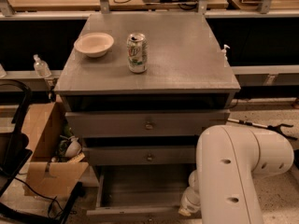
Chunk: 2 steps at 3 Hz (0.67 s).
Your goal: Open bottom drawer
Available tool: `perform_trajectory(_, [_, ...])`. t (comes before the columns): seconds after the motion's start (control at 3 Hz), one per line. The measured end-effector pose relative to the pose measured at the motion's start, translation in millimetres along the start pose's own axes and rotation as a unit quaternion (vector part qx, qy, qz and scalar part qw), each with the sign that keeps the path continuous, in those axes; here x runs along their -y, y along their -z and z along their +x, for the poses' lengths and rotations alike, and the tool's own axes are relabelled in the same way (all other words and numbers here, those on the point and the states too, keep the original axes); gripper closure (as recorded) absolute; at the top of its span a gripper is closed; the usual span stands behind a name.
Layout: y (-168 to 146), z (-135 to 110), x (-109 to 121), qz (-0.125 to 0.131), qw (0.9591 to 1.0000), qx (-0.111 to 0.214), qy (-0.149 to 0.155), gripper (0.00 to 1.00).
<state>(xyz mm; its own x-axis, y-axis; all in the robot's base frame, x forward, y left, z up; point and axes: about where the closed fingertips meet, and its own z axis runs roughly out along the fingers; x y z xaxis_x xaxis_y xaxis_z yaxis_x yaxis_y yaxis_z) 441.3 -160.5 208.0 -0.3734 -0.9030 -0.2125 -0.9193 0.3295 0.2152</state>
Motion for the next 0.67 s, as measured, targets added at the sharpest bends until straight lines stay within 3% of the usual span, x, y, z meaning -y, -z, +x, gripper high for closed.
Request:
perform_trajectory(0.33, [1,0,-1,-0.001,1.0000,-0.001,-0.001,1.00])
perform_trajectory(0.67, [19,9,-47,-0.034,0.9986,-0.039,-0.011,1.00])
